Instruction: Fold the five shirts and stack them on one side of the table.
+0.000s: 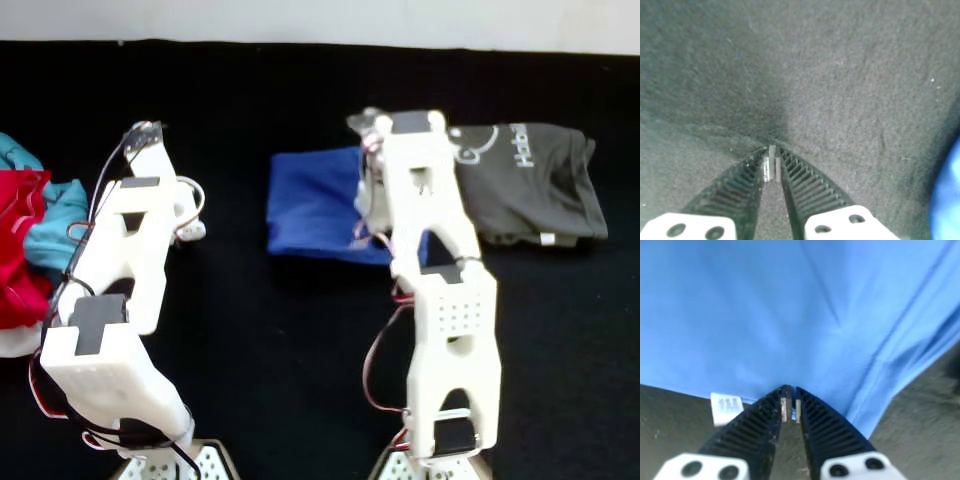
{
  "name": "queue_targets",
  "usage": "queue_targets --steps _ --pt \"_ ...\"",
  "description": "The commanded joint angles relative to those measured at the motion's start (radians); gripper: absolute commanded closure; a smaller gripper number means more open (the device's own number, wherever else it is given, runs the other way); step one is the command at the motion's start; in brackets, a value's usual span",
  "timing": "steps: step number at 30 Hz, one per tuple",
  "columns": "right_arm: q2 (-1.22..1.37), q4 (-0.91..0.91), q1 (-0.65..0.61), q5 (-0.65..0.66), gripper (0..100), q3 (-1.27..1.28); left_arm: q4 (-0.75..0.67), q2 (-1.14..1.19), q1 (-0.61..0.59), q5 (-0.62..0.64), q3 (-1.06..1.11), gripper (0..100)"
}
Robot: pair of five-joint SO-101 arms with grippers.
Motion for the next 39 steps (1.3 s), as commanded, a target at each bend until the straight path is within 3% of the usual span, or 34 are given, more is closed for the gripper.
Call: queue_targets --steps 1,6,11,14,24,34,39 --pt "-0.137 0.016 0.004 0.009 97.3 0.130 -0.046 -0.018 -0.010 0.008 0.002 99" --pt "-0.237 0.012 0.010 0.011 97.3 0.234 -0.046 -0.018 -0.010 0.008 0.002 99" --pt "-0.340 -0.035 0.022 0.009 97.3 0.004 -0.046 -0.018 -0.010 0.008 0.002 99" --pt "-0.340 -0.165 0.047 0.005 96.9 -0.139 -0.046 -0.018 -0.010 0.008 0.002 99" --pt "0.038 -0.450 0.062 -0.041 96.7 -0.203 -0.046 -0.018 -0.010 0.008 0.002 99" --pt "0.228 -0.340 0.225 -0.040 96.7 -0.458 -0.046 -0.018 -0.010 0.008 0.001 99" --pt "0.228 -0.237 0.222 -0.040 96.7 -0.608 -0.046 -0.016 -0.010 0.008 0.001 99"
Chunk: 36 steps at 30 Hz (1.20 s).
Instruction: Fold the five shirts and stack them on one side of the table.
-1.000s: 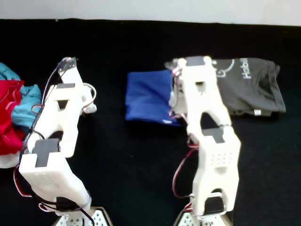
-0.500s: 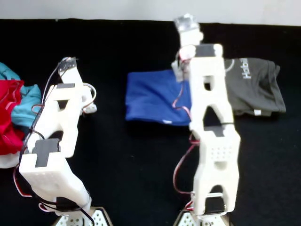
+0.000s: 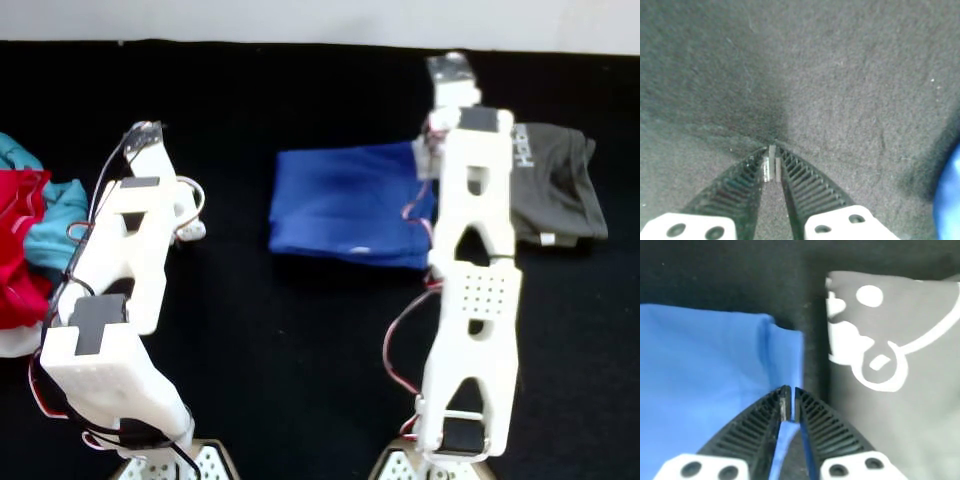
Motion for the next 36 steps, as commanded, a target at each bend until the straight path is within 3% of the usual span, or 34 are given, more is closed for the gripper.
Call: queue_targets --steps 1,6,13,19,23,36 --pt "-0.016 0.082 -0.005 -0.008 96.7 -0.168 -0.046 -0.016 -0.010 0.008 0.001 99" --pt "-0.015 0.308 -0.051 -0.008 95.5 -0.410 -0.046 -0.016 -0.010 0.008 0.001 99" --pt "-0.016 0.308 -0.114 -0.026 75.0 -0.317 -0.046 -0.016 -0.010 0.008 0.001 99" --pt "-0.018 0.306 -0.160 -0.173 74.5 -0.140 -0.046 -0.016 -0.010 0.008 0.001 99" --pt "-0.010 0.303 -0.162 -0.181 69.4 -0.051 -0.046 -0.016 -0.010 0.008 0.001 99" --pt "0.197 0.228 -0.163 -0.176 69.1 -0.021 -0.048 -0.016 -0.010 0.008 0.001 99"
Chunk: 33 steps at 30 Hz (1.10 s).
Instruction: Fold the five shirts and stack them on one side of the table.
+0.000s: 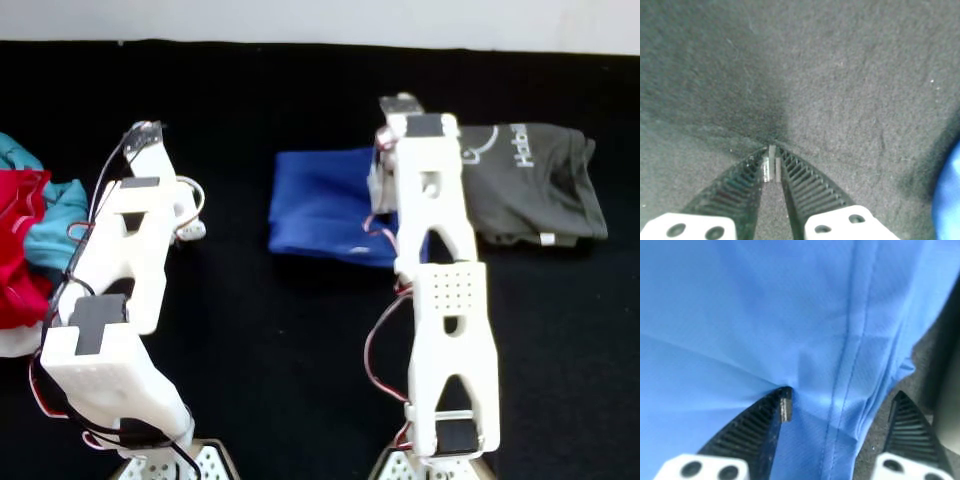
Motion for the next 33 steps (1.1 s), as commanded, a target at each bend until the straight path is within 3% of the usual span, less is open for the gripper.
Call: queue_targets --steps 1,3,7,9,20,27,33 --pt "0.053 -0.035 -0.010 -0.006 69.2 0.010 -0.043 -0.016 -0.010 0.008 0.001 99" --pt "0.051 -0.028 -0.010 -0.006 72.7 0.010 -0.043 -0.016 -0.010 0.008 0.001 99" --pt "0.048 -0.028 -0.007 -0.006 99.8 0.010 -0.043 -0.016 -0.010 0.008 0.001 99" --pt "0.041 -0.015 -0.005 -0.006 96.3 0.010 -0.043 -0.016 -0.010 0.008 0.001 99" --pt "-0.234 0.041 0.018 0.049 99.3 0.021 -0.043 -0.016 -0.010 0.008 0.001 99" --pt "-0.522 0.039 0.117 0.060 99.3 0.021 -0.043 -0.016 -0.010 0.008 0.001 99" --pt "-0.607 0.039 0.231 0.189 99.3 0.021 -0.043 -0.016 -0.010 0.008 0.001 99"
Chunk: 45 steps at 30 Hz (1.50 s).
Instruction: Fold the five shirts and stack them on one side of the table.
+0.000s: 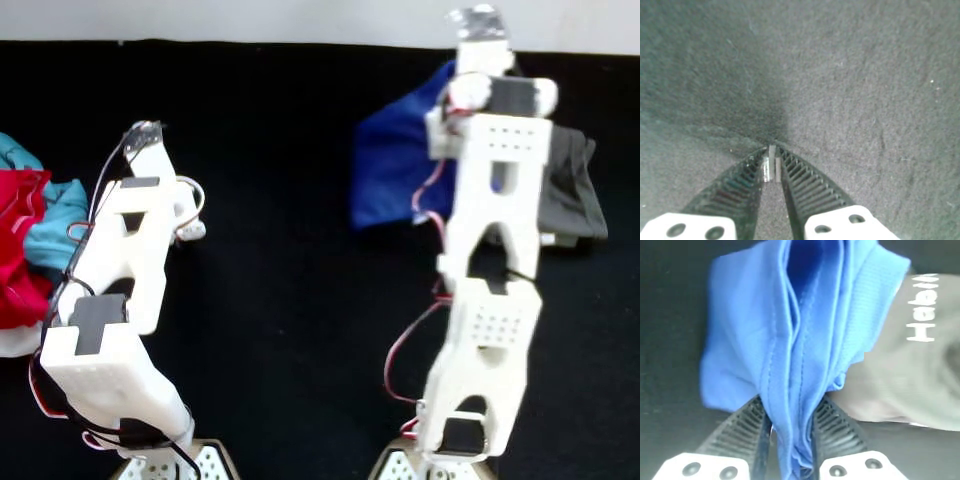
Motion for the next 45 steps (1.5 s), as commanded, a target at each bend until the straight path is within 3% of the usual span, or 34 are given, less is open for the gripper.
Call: queue_targets --steps 1,7,14,21,32,38,45 --pt "-0.097 0.010 0.087 0.054 99.3 -0.001 -0.043 -0.016 -0.010 0.008 0.001 99" --pt "-0.084 0.001 0.257 0.187 99.3 -0.001 -0.043 -0.016 -0.008 0.008 0.001 99" --pt "0.154 -0.160 0.380 0.321 99.3 -0.001 -0.043 -0.016 -0.007 0.008 0.001 99" --pt "0.317 -0.213 0.369 0.321 99.3 -0.012 -0.043 -0.016 -0.007 0.008 0.001 99" --pt "0.088 -0.108 0.355 0.321 99.3 -0.168 -0.043 -0.016 -0.007 0.008 0.001 99" --pt "0.166 -0.255 0.410 0.322 99.3 -0.165 -0.043 -0.016 -0.007 0.008 0.001 99" --pt "0.325 -0.298 0.409 0.322 99.3 -0.171 -0.043 -0.016 -0.007 0.008 0.001 99"
